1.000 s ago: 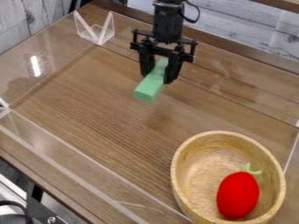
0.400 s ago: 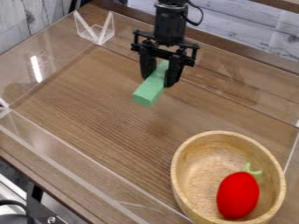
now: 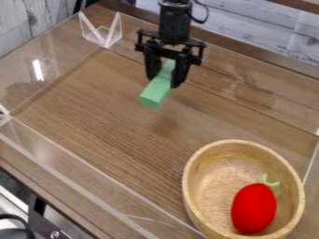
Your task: Put the green stick in the brown bowl
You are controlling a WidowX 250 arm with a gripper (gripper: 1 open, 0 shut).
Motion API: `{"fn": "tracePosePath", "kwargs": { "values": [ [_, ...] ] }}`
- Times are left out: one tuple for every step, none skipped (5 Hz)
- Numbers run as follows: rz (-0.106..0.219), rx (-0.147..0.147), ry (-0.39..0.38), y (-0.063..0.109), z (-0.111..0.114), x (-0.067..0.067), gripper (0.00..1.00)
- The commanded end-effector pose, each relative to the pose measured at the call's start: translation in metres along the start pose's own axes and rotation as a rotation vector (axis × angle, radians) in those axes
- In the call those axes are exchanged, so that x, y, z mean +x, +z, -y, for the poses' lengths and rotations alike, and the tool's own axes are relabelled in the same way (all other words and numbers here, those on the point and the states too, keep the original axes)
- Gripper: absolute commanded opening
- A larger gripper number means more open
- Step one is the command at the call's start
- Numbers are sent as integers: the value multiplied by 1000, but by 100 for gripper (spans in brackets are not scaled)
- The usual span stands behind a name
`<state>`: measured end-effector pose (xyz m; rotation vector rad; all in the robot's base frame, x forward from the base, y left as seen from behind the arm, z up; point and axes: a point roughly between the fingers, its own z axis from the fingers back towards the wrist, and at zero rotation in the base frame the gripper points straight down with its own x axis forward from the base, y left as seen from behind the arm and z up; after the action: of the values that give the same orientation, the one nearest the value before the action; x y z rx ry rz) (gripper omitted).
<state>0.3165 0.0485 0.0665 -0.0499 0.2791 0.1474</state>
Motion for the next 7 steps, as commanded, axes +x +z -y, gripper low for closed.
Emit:
{"fn": "tracePosePath", "kwargs": {
  "values": [
    [61,15,-37,18,-10,7,0],
    [59,27,-75,18,-20,11,0],
    [58,31,-83,16,-23,13,0],
    [55,35,-88,13,-27,15,0],
    [53,38,-94,11,-31,17,0],
    [49,50,-138,16,-30,8,0],
    [45,64,-182,21,-27,-1,0]
  ]
}}
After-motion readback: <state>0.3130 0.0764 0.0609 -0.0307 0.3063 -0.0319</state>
